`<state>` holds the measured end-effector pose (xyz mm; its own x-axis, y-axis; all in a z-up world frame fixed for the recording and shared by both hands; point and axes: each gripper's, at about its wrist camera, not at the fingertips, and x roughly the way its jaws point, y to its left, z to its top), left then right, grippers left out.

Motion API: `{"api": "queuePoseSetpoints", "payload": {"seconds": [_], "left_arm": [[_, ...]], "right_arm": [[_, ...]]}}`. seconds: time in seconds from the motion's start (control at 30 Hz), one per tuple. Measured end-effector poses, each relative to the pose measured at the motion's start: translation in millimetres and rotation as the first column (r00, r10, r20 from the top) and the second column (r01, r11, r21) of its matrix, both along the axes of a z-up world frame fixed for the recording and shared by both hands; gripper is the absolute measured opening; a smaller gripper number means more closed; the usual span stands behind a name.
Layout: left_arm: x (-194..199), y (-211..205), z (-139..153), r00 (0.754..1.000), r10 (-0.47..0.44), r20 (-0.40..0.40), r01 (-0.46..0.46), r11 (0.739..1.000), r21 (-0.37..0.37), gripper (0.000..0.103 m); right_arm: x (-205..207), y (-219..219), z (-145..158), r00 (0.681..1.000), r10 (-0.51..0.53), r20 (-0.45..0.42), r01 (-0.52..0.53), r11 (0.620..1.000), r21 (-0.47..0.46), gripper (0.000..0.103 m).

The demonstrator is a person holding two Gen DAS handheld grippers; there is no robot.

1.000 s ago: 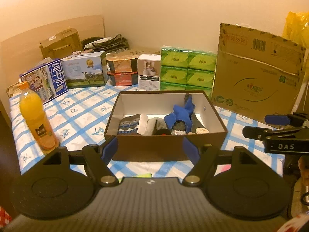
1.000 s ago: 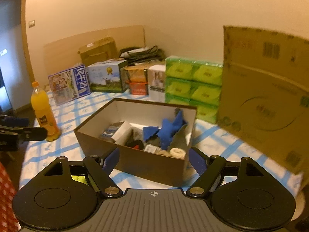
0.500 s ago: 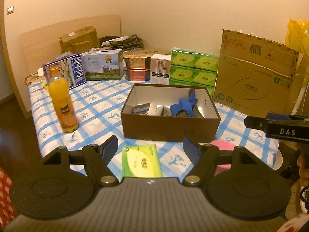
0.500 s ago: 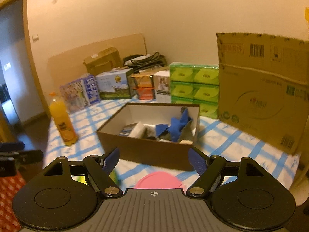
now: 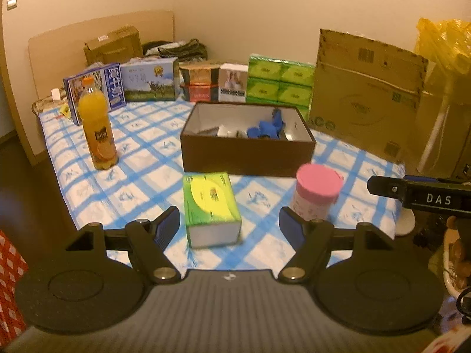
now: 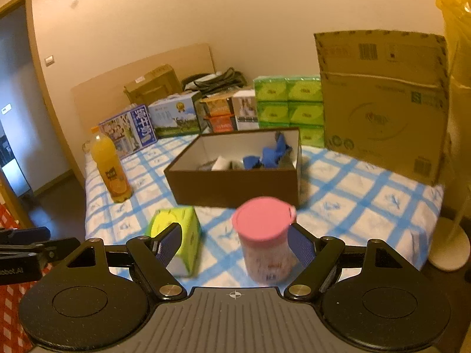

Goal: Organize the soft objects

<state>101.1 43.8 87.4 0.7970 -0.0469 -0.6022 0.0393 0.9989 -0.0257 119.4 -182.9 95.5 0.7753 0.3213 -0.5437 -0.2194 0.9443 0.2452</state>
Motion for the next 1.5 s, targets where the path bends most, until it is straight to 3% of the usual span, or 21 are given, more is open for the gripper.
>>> {"api": "queuePoseSetpoints", "payload": {"seconds": [0.57,1.5], "left_arm": [[-42.5,4.2,-33.9,0.995,0.011,-0.096,-0.012,1.0,-0.011,0.072],[-86.2,-17.0,-42.2,0.993,-0.005,-0.122,0.005,1.0,0.0,0.072]], "right_arm": [[-58.6,-1.1,-29.3,0.992,-0.047,-0.119,0.046,0.999,-0.015,0.079],[-99.9,14.3,-39.3,0.982,0.085,-0.166,-0.091,0.996,-0.026,0.079]]}}
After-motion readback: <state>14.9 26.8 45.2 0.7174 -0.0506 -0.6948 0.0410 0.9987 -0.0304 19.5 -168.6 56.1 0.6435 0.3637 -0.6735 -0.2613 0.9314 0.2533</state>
